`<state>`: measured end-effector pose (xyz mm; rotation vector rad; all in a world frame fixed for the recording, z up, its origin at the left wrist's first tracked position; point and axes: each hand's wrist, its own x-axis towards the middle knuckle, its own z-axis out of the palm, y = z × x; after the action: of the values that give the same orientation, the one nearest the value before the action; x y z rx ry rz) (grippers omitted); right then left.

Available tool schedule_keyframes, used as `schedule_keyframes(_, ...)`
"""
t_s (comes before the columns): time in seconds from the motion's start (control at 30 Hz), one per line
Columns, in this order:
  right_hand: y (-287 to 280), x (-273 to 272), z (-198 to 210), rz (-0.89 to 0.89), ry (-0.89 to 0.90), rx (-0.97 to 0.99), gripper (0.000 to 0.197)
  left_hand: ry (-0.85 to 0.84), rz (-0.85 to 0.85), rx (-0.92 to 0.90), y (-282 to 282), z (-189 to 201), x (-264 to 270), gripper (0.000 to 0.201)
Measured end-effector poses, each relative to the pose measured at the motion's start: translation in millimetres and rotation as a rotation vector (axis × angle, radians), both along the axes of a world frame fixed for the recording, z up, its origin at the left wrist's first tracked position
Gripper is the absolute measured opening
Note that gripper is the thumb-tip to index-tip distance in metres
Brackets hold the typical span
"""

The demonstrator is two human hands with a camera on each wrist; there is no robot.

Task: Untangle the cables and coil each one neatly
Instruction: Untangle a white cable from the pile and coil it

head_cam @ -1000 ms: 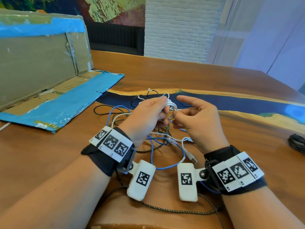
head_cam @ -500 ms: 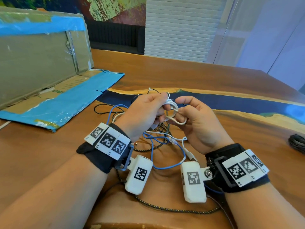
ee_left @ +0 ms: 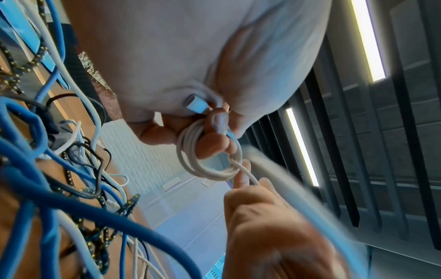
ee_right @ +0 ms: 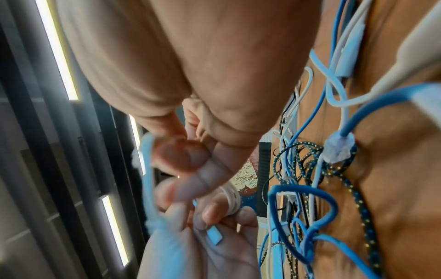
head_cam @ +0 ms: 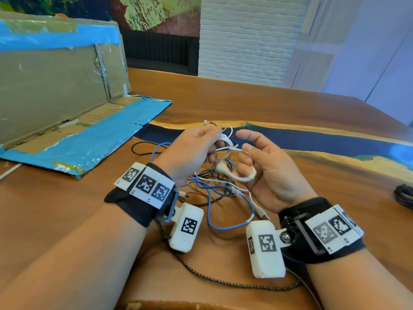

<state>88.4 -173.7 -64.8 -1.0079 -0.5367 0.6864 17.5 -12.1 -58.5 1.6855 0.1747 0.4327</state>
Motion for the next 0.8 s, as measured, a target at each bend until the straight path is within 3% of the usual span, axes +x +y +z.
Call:
schedule_keyframes(0.1, 0, 1, -5, -0.020, -0.136, -0.113, 0.021, 0.050, 0.021, -0.066, 2, 0, -1, 0.036)
schedule_keyframes(0.2, -1, 6, -7, -0.115, -0.363, -0.253, 0.016, 0.045, -0.046, -0.301, 1, 3, -5, 0.037)
schedule_keyframes(0.3, -4, 9, -6, -0.224, -0.491, -0.273, 0.012, -0.013, -0.174, -0.506, -4, 5, -6, 0.040)
schedule_keyframes(0.4, -3, 8, -6, -0.325, -0.571, -0.251, 0.004, -0.054, -0.245, -0.594, -13, 4, -6, 0.040)
schedule_keyframes(0.57, 5, 2, -13, -0.371, -0.419, -0.176, 0.009, -0.087, -0.152, -0.491, -18, 0, -1, 0.040)
schedule_keyframes(0.7, 7, -2, -14, -0.295, -0.298, -0.142, 0.019, -0.124, -0.031, -0.342, -20, -4, 1, 0.039)
schedule_keyframes(0.8, 8, -3, -17, -0.298, -0.299, -0.135, 0.014, -0.106, -0.025, -0.253, -24, -4, 0, 0.040)
